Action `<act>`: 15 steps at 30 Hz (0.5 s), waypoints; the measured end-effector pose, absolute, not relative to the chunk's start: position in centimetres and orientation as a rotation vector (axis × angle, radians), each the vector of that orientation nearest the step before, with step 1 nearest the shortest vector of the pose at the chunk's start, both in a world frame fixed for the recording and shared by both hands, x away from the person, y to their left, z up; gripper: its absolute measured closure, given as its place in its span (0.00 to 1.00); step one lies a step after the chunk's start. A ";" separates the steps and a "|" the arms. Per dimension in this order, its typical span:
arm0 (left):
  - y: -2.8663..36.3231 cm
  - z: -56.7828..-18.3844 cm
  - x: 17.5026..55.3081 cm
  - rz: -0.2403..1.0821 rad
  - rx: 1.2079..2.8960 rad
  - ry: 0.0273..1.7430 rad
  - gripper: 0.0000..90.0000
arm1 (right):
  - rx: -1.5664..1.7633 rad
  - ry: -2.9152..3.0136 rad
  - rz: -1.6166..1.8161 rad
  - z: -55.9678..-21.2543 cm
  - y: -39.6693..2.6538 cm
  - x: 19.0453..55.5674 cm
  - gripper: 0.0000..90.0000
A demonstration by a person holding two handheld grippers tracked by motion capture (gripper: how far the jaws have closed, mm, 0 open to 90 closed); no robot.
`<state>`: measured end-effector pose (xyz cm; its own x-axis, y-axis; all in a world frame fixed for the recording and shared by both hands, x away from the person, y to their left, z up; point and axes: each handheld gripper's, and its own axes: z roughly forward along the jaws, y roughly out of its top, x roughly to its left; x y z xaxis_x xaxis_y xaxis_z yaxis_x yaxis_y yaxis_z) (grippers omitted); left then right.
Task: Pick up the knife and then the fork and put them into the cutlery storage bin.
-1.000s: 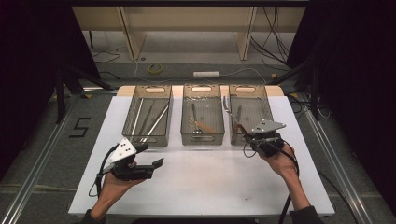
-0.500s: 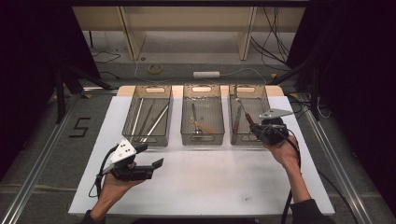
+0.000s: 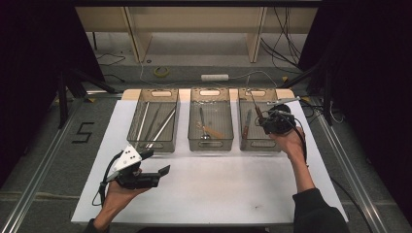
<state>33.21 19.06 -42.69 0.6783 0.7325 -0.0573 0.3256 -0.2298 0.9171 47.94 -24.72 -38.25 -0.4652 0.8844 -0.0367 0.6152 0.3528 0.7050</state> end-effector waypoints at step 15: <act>19.0 -42.7 33.2 0.476 1.828 0.840 0.20 | 1.483 2.199 0.799 -39.6 -24.8 50.6 0.90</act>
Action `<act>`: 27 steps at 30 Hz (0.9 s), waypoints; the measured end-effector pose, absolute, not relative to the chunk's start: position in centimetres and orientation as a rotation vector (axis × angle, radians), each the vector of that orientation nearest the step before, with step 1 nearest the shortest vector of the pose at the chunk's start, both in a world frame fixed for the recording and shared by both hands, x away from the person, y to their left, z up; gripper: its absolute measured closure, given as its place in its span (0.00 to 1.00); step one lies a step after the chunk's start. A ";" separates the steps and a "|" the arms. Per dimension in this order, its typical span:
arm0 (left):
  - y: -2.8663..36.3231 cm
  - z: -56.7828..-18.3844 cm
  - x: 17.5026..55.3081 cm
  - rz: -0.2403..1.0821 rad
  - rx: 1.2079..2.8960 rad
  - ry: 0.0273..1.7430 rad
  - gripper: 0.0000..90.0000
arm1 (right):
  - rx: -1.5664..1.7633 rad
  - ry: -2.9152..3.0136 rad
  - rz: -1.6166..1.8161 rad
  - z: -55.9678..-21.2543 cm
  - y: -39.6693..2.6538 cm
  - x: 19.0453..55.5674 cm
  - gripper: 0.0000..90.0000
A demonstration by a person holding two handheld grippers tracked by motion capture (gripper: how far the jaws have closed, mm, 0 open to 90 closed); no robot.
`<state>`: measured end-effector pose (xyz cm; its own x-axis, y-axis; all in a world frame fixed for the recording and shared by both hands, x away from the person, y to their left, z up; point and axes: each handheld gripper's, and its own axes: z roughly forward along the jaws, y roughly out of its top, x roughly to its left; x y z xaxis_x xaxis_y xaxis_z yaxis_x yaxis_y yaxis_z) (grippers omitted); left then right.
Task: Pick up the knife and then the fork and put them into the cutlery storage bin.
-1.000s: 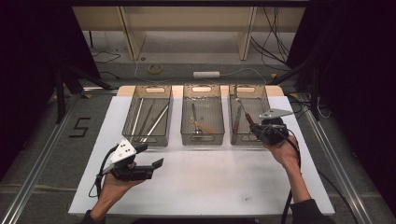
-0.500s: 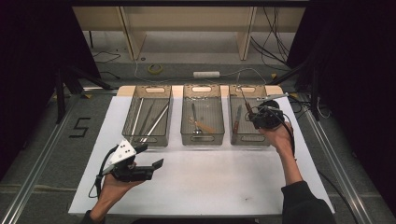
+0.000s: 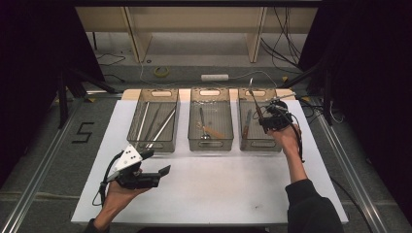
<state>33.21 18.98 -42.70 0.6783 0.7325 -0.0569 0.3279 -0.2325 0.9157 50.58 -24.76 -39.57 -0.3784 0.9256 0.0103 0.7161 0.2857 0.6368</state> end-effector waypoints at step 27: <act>19.0 -42.8 33.2 0.472 1.836 0.841 0.20 | 1.595 2.215 0.685 -41.6 -24.5 51.9 0.90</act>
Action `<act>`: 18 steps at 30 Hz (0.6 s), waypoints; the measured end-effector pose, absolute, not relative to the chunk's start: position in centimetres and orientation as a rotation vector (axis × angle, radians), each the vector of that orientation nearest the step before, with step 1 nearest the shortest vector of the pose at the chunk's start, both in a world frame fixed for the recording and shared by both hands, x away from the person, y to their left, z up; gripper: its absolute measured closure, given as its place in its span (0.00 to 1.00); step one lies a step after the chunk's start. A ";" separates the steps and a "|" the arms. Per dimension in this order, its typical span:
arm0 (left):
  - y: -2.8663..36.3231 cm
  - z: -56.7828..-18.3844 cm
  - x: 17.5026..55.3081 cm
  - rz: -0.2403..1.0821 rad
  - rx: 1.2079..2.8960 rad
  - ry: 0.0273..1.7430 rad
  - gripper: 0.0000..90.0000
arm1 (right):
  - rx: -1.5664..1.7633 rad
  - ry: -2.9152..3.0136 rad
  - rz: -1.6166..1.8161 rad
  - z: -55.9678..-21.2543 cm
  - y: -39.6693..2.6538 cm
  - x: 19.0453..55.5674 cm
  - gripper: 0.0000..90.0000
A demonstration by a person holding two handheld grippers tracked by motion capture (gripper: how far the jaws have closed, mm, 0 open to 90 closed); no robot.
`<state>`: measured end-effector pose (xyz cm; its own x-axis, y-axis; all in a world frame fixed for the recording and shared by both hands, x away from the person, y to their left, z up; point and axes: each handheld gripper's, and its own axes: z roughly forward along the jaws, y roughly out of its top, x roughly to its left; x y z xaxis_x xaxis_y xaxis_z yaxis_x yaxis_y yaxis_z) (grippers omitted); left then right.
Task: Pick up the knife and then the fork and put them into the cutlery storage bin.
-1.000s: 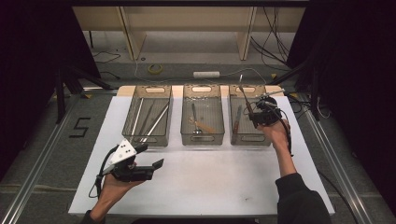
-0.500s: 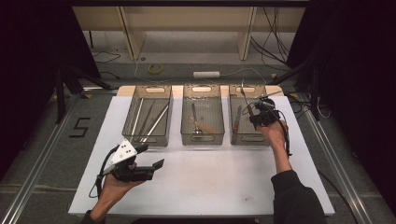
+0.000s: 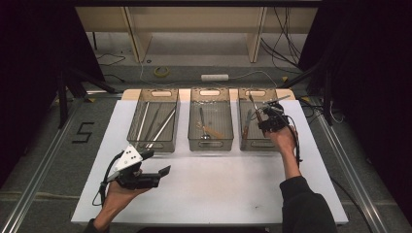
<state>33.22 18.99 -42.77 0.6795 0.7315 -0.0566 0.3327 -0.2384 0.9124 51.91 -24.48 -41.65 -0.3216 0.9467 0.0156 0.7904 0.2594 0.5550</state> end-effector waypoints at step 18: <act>18.9 -42.8 33.2 0.476 1.839 0.841 0.20 | 1.624 2.260 0.625 -42.5 -24.3 52.3 0.90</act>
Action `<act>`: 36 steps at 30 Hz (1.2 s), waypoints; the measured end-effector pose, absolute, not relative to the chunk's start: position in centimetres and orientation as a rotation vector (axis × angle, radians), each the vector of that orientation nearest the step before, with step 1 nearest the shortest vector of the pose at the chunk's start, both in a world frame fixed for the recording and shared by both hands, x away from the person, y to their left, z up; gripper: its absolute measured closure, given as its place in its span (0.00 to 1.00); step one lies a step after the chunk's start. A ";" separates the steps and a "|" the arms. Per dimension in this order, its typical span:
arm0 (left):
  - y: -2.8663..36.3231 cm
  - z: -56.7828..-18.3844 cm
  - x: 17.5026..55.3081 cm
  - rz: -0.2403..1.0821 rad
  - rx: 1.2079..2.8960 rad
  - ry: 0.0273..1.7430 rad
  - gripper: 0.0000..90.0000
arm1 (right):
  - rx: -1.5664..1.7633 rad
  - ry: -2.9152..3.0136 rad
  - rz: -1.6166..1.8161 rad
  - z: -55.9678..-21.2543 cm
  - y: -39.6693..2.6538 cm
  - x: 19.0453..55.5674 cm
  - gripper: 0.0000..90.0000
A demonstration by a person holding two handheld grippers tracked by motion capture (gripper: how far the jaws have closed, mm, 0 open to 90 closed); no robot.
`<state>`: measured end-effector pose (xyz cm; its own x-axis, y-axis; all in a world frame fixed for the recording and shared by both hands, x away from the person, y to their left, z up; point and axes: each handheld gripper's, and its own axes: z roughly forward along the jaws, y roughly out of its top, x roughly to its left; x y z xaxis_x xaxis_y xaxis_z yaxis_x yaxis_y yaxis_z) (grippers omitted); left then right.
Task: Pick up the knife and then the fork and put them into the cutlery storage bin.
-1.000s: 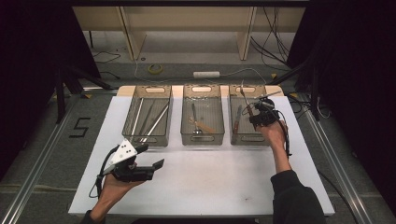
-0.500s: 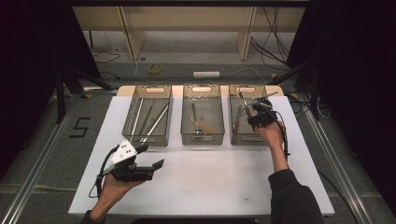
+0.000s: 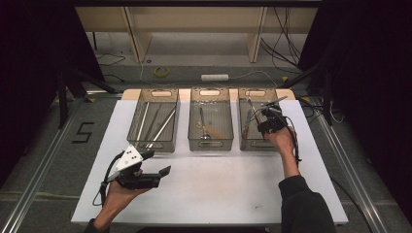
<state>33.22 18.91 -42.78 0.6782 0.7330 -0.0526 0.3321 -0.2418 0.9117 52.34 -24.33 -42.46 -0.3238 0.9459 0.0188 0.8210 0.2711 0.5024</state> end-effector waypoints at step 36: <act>19.1 -42.7 33.3 0.440 1.819 0.860 0.19 | 1.591 2.232 0.874 -40.7 -23.9 51.0 0.41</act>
